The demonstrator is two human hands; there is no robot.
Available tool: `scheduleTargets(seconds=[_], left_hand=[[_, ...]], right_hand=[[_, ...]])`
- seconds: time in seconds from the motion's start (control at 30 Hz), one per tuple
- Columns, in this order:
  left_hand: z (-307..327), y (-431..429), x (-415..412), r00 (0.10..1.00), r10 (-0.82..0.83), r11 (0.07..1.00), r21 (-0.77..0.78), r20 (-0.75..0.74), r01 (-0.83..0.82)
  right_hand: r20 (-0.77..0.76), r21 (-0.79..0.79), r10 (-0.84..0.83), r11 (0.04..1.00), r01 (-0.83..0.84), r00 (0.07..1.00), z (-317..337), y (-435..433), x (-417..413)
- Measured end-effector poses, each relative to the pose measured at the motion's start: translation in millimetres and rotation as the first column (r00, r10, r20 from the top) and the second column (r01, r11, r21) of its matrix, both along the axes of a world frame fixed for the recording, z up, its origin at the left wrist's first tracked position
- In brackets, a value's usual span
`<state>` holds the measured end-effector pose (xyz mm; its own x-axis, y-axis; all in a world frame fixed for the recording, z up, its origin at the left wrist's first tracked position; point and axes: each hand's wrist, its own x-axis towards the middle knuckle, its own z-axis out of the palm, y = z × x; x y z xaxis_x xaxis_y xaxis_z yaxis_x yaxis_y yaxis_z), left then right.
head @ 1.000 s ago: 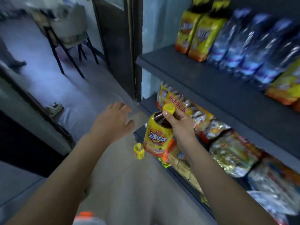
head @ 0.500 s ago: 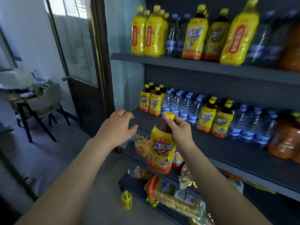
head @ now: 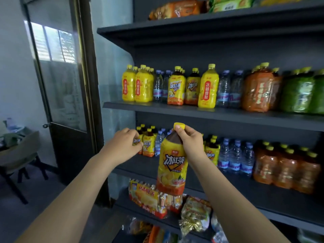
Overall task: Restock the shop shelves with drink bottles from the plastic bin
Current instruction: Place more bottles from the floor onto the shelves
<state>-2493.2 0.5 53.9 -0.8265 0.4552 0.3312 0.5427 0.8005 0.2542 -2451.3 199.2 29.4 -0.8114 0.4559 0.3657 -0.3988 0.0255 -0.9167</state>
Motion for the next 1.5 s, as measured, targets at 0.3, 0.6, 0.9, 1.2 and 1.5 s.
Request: scheduleTargets(seconds=[0.3,0.6,0.9,1.2,1.5], left_hand=[[21,41,1,0.999,-0.025,0.998,0.048,-0.032,0.026],[58,93,-21,0.999,-0.015,1.000,0.026,-0.032,0.016],[91,139,-55,0.988,-0.086,0.996,-0.019,-0.129,0.085],[120,170,-165,0.966,-0.204,0.979,-0.047,-0.157,0.199],[140,207,-270,0.909,-0.383,0.921,-0.141,-0.164,0.363]], right_hand=[[-0.031,-0.045,-0.008,0.999,0.006,0.999,28,38,0],[-0.072,0.008,-0.052,0.999,0.053,0.996,79,91,-10],[-0.128,-0.034,-0.110,0.994,0.107,0.986,122,120,-25],[-0.206,-0.021,-0.246,0.969,0.247,0.947,175,142,-85],[-0.173,0.034,-0.416,0.903,0.428,0.893,203,162,-190]])
